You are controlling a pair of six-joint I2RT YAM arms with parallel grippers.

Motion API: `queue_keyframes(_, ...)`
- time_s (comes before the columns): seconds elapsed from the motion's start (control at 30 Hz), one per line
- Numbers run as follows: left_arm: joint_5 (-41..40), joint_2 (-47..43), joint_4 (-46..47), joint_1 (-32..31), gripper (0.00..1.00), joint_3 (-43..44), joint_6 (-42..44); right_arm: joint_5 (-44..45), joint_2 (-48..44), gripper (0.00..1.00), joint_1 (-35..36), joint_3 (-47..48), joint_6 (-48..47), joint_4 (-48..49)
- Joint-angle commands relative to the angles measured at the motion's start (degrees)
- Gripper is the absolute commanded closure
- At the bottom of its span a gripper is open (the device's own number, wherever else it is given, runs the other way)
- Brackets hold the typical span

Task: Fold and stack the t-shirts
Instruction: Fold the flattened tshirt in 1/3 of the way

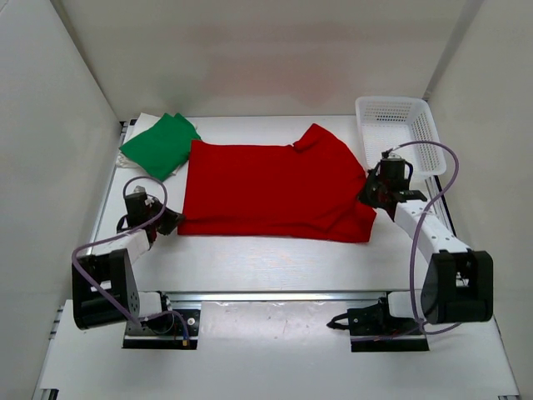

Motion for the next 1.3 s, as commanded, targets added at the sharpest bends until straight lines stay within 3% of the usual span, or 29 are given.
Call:
queue_keyframes(0.0, -1.1, 2.4, 3.4, 0.6, 1.00, 2.5, -0.8, -0.5, 3.1, 1.00, -1.5, 4.0, -1.2, 5.6)
queue_keyframes(0.5, -0.8, 16.7, 7.8, -2.4, 0.99, 10.6, -2.1, 0.0, 16.5, 0.99, -2.7, 11.1, -1.2, 9.8)
queue_keyframes(0.6, 1.4, 18.4, 8.4, -0.6, 0.85, 10.9, -2.2, -0.4, 18.7, 1.00, -2.7, 11.9, -0.4, 11.3)
queue_keyframes(0.67, 0.5, 14.9, 9.0, 0.5, 0.52, 9.3, -2.0, -1.3, 19.8, 0.98, -2.7, 13.4, -0.1, 11.1)
queue_keyframes(0.7, -0.5, 13.5, 8.7, 0.2, 0.43, 7.9, -2.1, -1.7, 20.2, 0.94, -2.6, 13.4, -0.2, 11.1)
queue_keyframes(0.77, -2.8, 7.1, 6.7, 0.3, 0.41, 6.9, -1.0, -2.3, 19.5, 0.84, -2.7, 14.5, 0.6, 11.2)
queue_keyframes(0.87, -5.3, -0.5, 2.8, -0.9, 0.46, 4.3, 0.8, -2.7, 17.4, 0.64, -2.5, 13.3, 2.0, 11.2)
queue_keyframes(0.93, -5.0, -4.8, 2.5, -1.6, 0.46, -0.3, 1.3, -1.2, 13.3, 0.60, -1.8, 11.2, 3.3, 11.1)
queue_keyframes(0.97, -4.4, -7.1, 2.7, -1.6, 0.46, -2.7, 0.8, -0.1, 9.6, 0.62, -0.6, 7.3, 4.4, 13.0)
queue_keyframes(1.1, -3.0, -8.4, 5.0, -0.9, 0.46, -7.8, -0.1, 0.3, -0.9, 1.00, 1.2, -8.1, 7.9, 19.5)
queue_keyframes(1.23, -1.8, -4.1, 7.4, -0.3, 0.47, -8.6, -1.3, 0.4, -10.2, 1.00, -1.2, -19.1, 10.0, 19.5)
queue_keyframes(1.27, -2.1, -2.9, 7.6, -0.4, 0.46, -8.2, -1.8, 1.1, -13.1, 0.93, -1.4, -20.5, 10.4, 19.2)
